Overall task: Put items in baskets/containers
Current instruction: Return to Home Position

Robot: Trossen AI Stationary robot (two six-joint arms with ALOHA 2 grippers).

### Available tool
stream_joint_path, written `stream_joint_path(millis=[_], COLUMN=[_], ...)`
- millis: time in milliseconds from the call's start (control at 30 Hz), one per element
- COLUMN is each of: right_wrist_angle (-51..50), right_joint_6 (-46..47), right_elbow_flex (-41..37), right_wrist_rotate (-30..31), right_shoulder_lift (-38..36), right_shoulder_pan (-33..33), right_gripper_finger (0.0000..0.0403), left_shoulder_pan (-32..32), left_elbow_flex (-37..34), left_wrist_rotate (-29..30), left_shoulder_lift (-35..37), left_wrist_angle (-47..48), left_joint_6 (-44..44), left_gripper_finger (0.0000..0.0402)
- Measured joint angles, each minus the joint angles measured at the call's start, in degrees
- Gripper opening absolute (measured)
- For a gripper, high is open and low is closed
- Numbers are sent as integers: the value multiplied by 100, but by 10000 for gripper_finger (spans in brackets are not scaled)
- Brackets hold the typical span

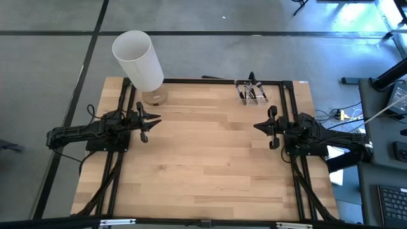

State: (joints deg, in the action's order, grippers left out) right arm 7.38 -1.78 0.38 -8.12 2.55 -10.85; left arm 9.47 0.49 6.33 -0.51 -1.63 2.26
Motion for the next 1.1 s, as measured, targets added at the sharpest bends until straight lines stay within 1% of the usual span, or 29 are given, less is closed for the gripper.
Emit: stream_joint_path(millis=[933,1100], right_wrist_angle=[0,0], right_joint_6=[0,0], right_elbow_flex=[0,2], right_wrist_rotate=[0,0], right_shoulder_lift=[2,2], right_shoulder_pan=[0,0], right_gripper_finger=[6,13], left_shoulder_pan=[2,2], left_elbow_flex=[0,0], left_wrist_rotate=[0,0], left_shoulder_lift=[-2,-1], left_wrist_angle=[0,0], left_joint_6=[0,0], left_gripper_finger=[88,88])
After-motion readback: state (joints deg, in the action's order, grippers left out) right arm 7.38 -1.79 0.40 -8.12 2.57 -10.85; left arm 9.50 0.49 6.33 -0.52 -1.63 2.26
